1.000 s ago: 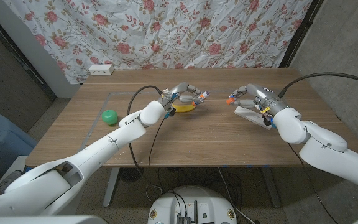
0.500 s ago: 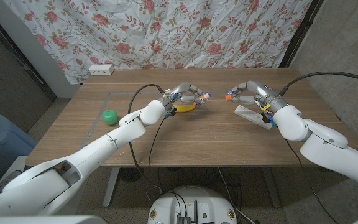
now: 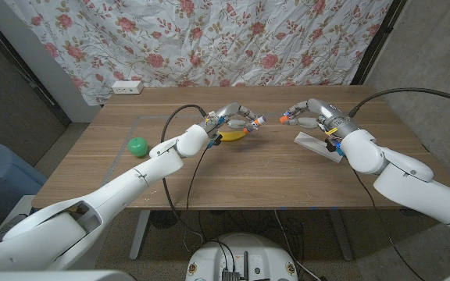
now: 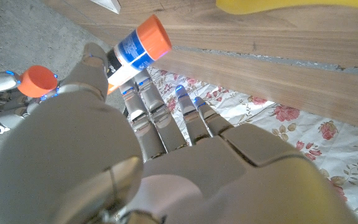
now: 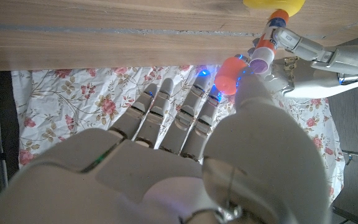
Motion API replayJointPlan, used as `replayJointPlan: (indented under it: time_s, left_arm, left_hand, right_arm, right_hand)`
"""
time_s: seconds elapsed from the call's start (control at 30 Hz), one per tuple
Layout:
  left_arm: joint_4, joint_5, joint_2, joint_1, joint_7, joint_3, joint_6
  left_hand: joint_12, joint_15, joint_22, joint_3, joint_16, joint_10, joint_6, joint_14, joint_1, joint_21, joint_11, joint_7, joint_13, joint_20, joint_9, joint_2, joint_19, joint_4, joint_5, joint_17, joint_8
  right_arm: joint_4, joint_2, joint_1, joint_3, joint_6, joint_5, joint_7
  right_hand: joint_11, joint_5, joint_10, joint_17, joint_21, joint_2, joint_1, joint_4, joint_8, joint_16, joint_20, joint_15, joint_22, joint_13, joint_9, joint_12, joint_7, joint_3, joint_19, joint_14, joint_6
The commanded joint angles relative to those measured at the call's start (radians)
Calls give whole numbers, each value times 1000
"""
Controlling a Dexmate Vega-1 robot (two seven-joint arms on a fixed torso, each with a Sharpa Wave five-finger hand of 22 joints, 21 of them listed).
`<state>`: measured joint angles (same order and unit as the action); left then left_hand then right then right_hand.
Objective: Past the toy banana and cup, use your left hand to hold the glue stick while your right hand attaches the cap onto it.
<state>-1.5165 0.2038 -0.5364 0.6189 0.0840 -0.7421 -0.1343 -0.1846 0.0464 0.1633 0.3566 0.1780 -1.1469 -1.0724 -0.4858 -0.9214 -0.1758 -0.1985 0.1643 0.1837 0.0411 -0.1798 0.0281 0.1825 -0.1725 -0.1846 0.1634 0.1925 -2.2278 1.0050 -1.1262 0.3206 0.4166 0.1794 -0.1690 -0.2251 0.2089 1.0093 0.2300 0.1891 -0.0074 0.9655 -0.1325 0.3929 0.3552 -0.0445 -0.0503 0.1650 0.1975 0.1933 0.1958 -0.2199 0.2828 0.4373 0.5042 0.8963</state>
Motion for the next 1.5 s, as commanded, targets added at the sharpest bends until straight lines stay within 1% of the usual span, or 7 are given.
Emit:
replayJointPlan:
  time_s: [0.03,0.23,0.53,0.8,1.37,1.5]
  left_arm:
    - [29,13,14,-15,6,-6,-23]
    - [43,10,21,-18,4,-9,-36]
    - [47,10,25,-16,5,-10,-42]
    - [51,12,26,-17,7,-10,-47]
    - [47,14,26,-14,9,-9,-47]
    - [48,15,26,-13,11,-9,-49]
  left_hand:
    - [-5,132,2,6,2,-22,-55,-3,3,-8,-21,-42,4,14,-9,-58,4,3,-5,2,7]
    - [-5,132,2,6,2,-22,-55,-3,2,-8,-21,-39,4,15,-9,-57,4,3,-5,2,6]
    - [-6,132,2,6,2,-25,-57,-2,1,-8,-21,-43,4,14,-9,-58,4,3,-5,2,7]
    - [-6,131,2,6,2,-24,-57,-3,2,-8,-21,-38,4,15,-9,-57,4,3,-5,2,7]
    - [-5,130,2,4,2,-22,-56,-3,5,-8,-21,-31,4,14,-9,-56,5,5,-5,2,6]
    - [-4,130,2,3,2,-21,-57,-4,6,-8,-22,-26,4,14,-9,-56,5,6,-5,2,7]
  right_arm:
    - [-3,-6,48,40,24,-4,4]
    - [-10,-5,69,58,45,-2,17]
    - [-7,-24,107,99,58,17,17]
    - [-5,-42,141,140,82,58,15]
    - [2,-66,182,185,101,96,36]
    - [3,-66,186,193,110,107,41]
  right_hand:
    - [3,0,4,4,-1,1,2,1,-1,7,0,-132,2,3,3,-1,-1,-3,4,9,2]
    - [3,0,3,5,-2,3,1,0,-3,6,2,-132,2,3,2,-1,-1,-5,2,7,1]
    - [3,-2,-1,5,-3,3,-3,-1,-8,5,5,-131,2,3,1,-3,-1,-10,-1,3,-1]
    - [3,-2,-2,5,-3,3,-9,0,-12,5,7,-129,2,4,1,-3,-1,-15,-4,1,-2]
    - [3,-2,-3,4,-3,5,-14,-1,-17,5,9,-130,2,4,0,-3,-1,-20,-6,1,0]
    - [3,-2,-3,4,-3,6,-15,-1,-18,6,9,-130,2,4,0,-2,-1,-21,-5,1,1]
